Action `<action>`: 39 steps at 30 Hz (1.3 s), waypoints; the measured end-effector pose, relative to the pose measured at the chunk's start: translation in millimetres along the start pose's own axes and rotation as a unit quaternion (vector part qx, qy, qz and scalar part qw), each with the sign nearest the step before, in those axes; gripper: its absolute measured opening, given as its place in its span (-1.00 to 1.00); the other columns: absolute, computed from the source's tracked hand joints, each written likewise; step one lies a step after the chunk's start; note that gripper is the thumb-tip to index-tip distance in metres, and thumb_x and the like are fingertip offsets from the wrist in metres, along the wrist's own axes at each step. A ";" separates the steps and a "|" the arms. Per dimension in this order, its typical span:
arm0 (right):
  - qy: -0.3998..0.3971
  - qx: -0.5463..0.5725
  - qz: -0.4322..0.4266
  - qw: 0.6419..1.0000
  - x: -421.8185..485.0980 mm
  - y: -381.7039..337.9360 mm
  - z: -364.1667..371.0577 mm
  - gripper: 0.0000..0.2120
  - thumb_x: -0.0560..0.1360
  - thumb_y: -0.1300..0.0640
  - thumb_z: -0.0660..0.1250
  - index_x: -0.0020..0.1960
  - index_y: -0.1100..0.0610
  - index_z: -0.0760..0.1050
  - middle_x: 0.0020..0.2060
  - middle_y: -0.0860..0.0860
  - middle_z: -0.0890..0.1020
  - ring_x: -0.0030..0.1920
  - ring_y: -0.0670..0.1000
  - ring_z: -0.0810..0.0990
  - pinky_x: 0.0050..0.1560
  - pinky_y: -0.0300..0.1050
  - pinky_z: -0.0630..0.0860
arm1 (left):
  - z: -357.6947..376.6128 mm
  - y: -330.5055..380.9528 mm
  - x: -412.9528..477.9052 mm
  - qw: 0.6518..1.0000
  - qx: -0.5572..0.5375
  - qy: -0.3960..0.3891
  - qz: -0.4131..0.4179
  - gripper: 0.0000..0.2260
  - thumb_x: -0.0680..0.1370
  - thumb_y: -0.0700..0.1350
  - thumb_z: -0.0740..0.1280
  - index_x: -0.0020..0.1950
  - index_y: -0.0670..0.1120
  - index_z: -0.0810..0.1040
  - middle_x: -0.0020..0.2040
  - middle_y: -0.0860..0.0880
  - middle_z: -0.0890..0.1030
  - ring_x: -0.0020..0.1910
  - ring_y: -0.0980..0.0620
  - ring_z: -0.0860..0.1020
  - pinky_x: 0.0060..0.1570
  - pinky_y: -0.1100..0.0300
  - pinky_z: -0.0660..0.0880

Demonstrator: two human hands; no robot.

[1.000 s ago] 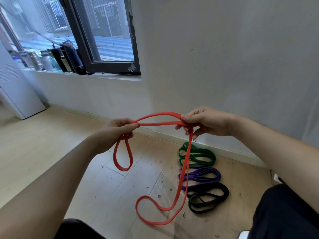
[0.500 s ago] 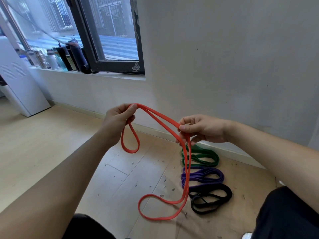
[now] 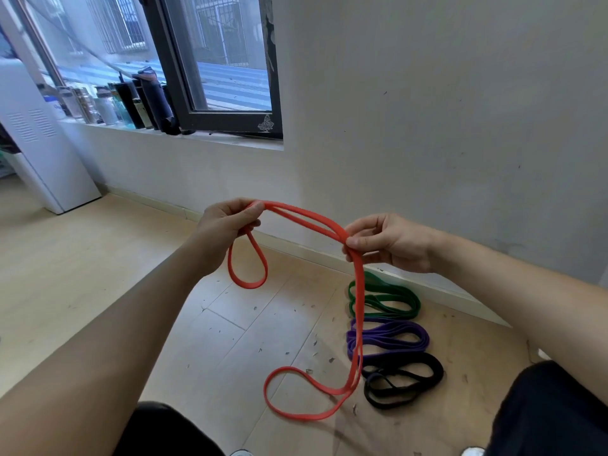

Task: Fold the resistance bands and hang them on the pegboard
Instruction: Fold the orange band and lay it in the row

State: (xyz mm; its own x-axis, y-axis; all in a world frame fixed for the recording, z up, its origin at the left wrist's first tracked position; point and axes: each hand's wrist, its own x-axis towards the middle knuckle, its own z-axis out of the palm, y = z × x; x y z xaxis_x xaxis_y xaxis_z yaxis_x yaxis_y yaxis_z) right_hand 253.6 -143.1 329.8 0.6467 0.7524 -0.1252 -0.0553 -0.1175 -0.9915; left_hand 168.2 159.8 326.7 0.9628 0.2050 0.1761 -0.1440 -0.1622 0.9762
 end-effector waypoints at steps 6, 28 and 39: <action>0.021 -0.005 -0.005 1.000 -4.3 -0.3 -9.8 -0.72 0.52 0.32 0.40 0.22 0.26 0.51 -0.11 0.18 0.71 -0.07 0.14 0.71 -0.01 -0.04 0.63 | -13.4 -14.1 -8.3 0.984 0.135 -0.099 -0.056 -0.73 0.53 -0.02 0.41 0.12 -0.16 0.66 -0.01 -0.14 0.64 0.06 -0.10 0.63 0.25 -0.02 0.51; -0.063 -0.214 0.019 0.975 -0.9 0.8 18.8 -0.81 0.54 0.16 0.44 0.15 0.08 0.60 -0.07 -0.04 0.70 -0.02 -0.08 0.68 0.05 -0.04 0.53 | 74.6 24.6 -17.2 0.973 0.061 -0.218 -0.034 -0.74 0.66 -0.02 0.27 -0.09 -0.14 0.63 -0.32 0.02 0.52 -0.26 0.04 0.55 -0.02 0.16 0.54; -0.025 -0.253 0.020 0.967 8.0 9.8 7.7 -0.86 0.59 0.22 0.37 0.13 0.17 0.61 -0.07 0.07 0.73 -0.01 0.02 0.73 -0.02 -0.09 0.64 | 44.6 27.6 -9.2 0.996 -0.076 -0.054 -0.004 -0.74 0.67 0.00 0.26 -0.06 -0.13 0.62 -0.35 0.03 0.47 -0.29 0.05 0.50 0.00 0.10 0.49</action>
State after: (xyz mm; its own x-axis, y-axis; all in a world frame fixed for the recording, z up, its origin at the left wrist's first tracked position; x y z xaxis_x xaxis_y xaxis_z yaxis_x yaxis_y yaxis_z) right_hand 252.3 -133.2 318.8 0.6129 0.7700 -0.1773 0.3089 -0.4401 -0.8432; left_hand 165.5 110.3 346.3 0.9817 0.1000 0.1618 -0.1615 -0.0111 0.9868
